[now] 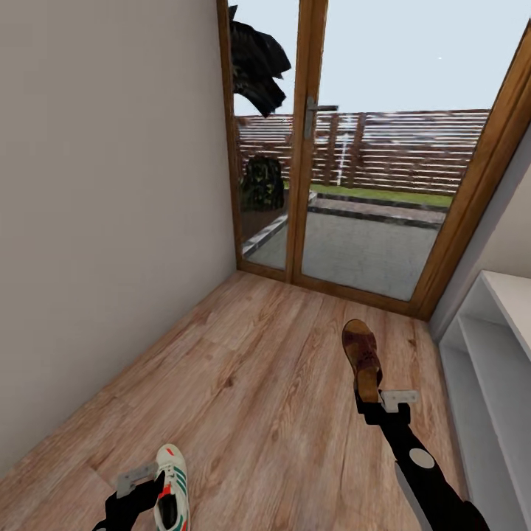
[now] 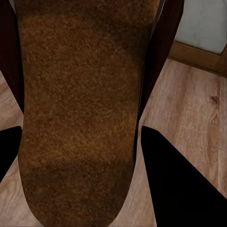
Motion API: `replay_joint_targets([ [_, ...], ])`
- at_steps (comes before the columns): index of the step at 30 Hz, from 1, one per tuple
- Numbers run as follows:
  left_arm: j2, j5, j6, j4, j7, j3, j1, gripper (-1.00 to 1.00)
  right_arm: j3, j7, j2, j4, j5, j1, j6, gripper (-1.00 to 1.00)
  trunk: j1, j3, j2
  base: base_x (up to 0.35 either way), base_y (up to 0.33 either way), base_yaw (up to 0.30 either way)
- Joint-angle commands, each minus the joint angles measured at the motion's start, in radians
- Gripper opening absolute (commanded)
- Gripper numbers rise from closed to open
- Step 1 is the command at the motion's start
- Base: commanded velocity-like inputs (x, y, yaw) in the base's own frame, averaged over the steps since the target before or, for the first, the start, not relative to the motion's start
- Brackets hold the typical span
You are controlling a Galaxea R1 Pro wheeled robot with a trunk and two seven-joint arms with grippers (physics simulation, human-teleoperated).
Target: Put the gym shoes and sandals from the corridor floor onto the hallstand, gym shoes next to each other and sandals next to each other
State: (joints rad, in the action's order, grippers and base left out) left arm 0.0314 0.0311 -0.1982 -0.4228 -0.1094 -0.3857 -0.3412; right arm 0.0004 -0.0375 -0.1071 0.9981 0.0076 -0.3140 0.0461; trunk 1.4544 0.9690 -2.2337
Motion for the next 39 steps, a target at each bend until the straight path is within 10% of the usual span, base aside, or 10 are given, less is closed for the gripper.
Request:
replay_joint_targets([
  [1, -0.001, 0.003, -0.003, 0.001, -0.009, -0.008, -0.001, 1.00, 0.001, -0.004, 0.000, -0.001, -0.002, 0.000, 0.003, -1.00, 0.000, 0.001, 0.000, 0.029, -0.008, 0.000],
  [22, -0.015, 0.001, -0.001, -0.001, -0.008, -0.012, -0.007, 1.00, 0.002, -0.004, 0.003, 0.001, -0.005, 0.000, 0.003, -1.00, 0.015, 0.018, -0.028, 0.004, -0.001, 0.047],
  [28, -0.049, -0.104, 0.003, -0.006, -0.004, -0.015, -0.065, 1.00, 0.003, -0.004, 0.004, 0.001, -0.004, 0.000, 0.003, -1.00, 0.038, 0.037, -0.070, 0.000, 0.000, 0.000],
  [39, -0.053, -0.139, 0.006, 0.001, -0.001, -0.014, -0.108, 1.00, 0.002, -0.005, 0.004, 0.004, -0.004, 0.000, 0.003, -1.00, 0.080, 0.079, -0.147, 0.000, 0.000, 0.000],
])
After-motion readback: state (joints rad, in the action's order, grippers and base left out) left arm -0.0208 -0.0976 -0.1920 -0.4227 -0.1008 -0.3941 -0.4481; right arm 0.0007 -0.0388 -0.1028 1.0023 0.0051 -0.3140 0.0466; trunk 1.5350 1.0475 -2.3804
